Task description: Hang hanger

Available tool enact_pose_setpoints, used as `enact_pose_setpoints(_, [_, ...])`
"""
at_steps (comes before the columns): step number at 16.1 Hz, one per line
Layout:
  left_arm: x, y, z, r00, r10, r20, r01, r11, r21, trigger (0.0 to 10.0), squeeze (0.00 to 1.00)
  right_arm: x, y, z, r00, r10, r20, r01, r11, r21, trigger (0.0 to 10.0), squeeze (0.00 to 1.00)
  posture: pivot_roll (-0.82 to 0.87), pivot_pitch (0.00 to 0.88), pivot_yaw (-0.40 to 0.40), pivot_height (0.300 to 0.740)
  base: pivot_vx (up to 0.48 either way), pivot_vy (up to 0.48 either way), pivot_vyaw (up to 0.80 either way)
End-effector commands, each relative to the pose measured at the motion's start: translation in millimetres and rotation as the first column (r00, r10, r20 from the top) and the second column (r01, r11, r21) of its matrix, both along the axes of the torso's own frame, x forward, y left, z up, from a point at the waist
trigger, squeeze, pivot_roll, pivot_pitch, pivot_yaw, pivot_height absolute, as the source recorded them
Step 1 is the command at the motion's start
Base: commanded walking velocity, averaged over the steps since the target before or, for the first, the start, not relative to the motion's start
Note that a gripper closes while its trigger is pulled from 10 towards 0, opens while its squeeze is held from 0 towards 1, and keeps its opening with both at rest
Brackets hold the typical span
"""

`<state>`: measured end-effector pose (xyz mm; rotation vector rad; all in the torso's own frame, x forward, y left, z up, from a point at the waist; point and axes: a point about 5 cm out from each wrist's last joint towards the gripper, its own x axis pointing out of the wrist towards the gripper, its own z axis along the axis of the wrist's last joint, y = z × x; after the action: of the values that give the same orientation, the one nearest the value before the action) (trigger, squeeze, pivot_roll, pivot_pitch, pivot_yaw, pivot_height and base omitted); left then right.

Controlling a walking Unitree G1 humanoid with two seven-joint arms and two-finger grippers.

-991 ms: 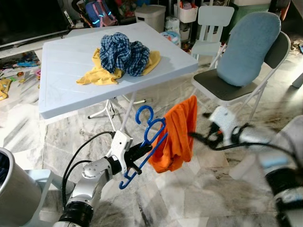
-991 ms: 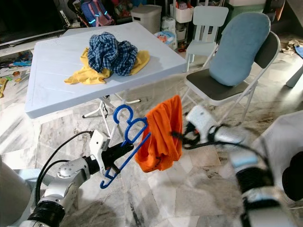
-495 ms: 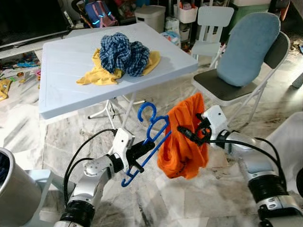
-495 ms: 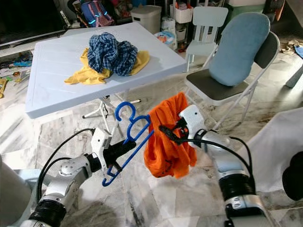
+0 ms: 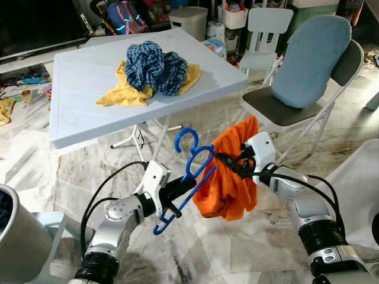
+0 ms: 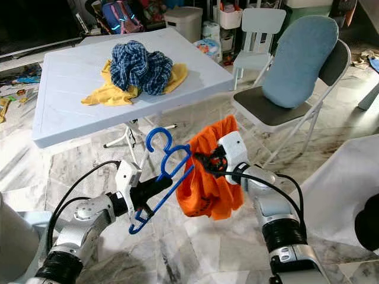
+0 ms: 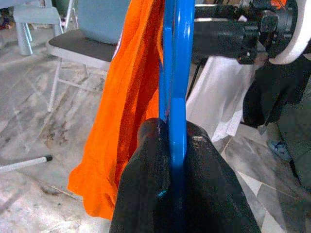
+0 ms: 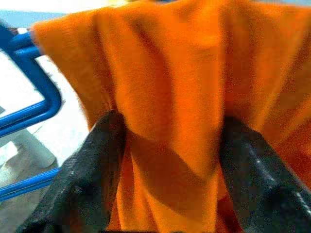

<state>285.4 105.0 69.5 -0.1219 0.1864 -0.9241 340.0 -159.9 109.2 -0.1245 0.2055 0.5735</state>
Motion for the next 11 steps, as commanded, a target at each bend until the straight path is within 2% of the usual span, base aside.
enact_pose_setpoints(1, [2.3,-1.2,11.7,0.999,-0.020,0.050,0.021,1.000,-0.019,0.0,0.00,2.6,-4.6,3.1,1.000,-0.028,0.005,0.028,1.000,0.009,0.0,0.00,-0.22,0.000,0.086,0.740,0.000,0.000,0.00])
enact_pose_setpoints(11, [1.5,-2.4,11.0,0.999,-0.020,0.046,0.021,1.000,-0.016,0.0,0.00,4.7,-13.6,6.1,0.998,-0.069,0.005,0.068,0.997,0.038,0.0,0.00,-0.22,0.000,0.080,0.740,0.000,0.000,0.00])
